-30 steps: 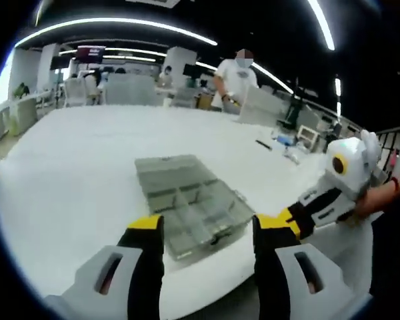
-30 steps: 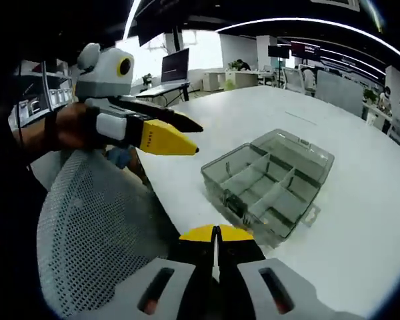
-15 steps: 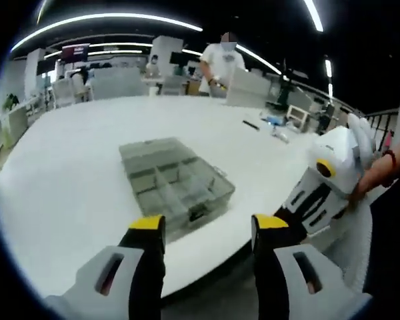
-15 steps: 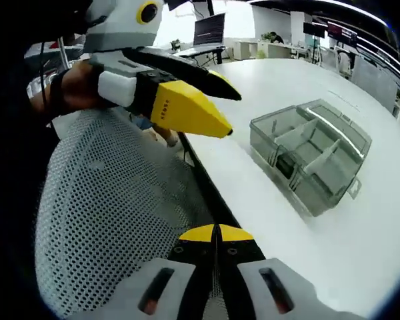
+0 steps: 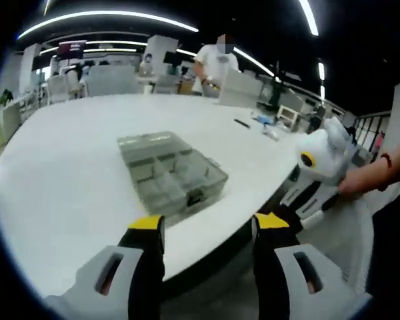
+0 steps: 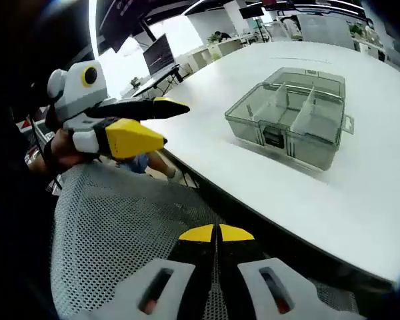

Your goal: Insert the divider into the dual guide fixture by aligning both edges with the guide slots and pushing it downward to the bottom, including one-sided entry, uneven engagement, binding, and posture correction.

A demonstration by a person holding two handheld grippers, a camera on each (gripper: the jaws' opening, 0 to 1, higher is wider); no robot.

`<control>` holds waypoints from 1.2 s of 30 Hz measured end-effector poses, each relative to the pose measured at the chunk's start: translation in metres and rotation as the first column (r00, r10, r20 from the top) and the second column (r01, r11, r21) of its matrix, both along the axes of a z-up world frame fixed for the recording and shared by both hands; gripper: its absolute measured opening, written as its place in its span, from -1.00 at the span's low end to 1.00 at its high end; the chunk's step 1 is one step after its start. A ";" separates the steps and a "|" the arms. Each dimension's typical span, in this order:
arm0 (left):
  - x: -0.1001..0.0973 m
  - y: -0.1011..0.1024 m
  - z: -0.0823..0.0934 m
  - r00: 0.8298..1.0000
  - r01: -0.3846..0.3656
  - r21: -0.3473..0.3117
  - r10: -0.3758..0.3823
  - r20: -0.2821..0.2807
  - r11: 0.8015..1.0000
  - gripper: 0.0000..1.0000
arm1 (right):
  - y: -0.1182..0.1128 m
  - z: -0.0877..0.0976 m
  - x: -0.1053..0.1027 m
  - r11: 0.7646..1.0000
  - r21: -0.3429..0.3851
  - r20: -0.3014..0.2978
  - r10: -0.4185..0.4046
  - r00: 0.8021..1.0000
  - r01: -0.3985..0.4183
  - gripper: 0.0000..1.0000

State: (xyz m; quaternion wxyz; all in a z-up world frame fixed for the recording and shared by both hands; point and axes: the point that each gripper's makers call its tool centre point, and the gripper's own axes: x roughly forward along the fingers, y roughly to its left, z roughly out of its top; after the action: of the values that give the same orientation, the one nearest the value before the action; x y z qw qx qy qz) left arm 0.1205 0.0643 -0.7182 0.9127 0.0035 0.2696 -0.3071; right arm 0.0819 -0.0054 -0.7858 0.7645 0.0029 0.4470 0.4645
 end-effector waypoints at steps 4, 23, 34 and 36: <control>-0.015 0.002 -0.001 0.998 0.049 0.061 -0.051 0.030 0.997 0.02 | -0.004 -0.006 -0.010 0.999 -0.028 0.003 -0.047 0.999 0.047 -1.00; -0.127 0.038 -0.029 0.998 -0.057 0.502 0.038 0.048 0.863 -0.07 | -0.021 -0.014 -0.117 0.990 0.010 -0.174 -0.138 0.975 0.142 -1.00; -0.166 0.023 -0.029 0.998 0.014 0.615 -0.048 0.039 0.788 -0.11 | -0.053 0.055 -0.104 0.931 0.220 0.007 -0.300 0.954 0.292 -1.00; -0.172 0.006 -0.027 0.998 0.004 0.479 -0.034 0.054 0.878 -0.09 | -0.066 0.064 -0.099 0.949 0.202 0.076 -0.261 0.962 0.241 -1.00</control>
State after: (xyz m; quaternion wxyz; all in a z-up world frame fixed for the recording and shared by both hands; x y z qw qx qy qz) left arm -0.0516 0.0707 -0.7452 0.8883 0.2407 0.3090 -0.2397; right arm -0.0173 -0.0716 -0.7219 0.8354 0.1092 0.3568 0.4037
